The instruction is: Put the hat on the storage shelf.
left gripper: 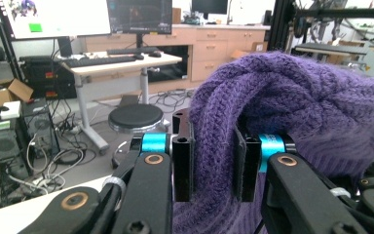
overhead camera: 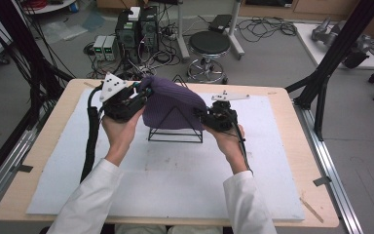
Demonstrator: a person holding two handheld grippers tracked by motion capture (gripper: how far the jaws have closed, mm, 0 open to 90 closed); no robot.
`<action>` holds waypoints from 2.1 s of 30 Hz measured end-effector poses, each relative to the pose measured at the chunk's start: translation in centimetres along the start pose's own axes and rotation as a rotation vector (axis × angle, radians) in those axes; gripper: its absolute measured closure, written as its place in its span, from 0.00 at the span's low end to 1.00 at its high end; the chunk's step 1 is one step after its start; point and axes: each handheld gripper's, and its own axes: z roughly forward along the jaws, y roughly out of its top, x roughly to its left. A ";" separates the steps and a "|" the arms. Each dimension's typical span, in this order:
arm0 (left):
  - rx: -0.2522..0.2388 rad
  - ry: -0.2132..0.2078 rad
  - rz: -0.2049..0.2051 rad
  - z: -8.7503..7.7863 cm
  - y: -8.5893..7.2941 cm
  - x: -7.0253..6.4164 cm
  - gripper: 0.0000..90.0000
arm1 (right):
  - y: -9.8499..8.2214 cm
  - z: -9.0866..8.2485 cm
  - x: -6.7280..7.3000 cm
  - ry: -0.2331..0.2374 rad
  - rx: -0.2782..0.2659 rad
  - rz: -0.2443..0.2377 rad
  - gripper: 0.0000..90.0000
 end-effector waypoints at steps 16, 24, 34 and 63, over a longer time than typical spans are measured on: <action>0.112 0.045 0.059 1.2 -2.7 -1.1 0.83 | -2.7 1.9 -0.8 -0.040 0.100 0.016 0.87; 0.139 0.051 0.061 1.4 -3.4 -1.3 0.83 | -3.4 2.5 -1.1 -0.042 0.124 0.029 0.87; 0.155 0.047 0.055 1.5 -3.8 -1.4 0.83 | -3.8 2.8 -1.3 -0.044 0.133 0.037 0.85; 0.025 0.157 0.013 0.1 -4.3 0.8 0.33 | -2.5 -0.4 -1.2 -0.224 -0.093 0.088 0.13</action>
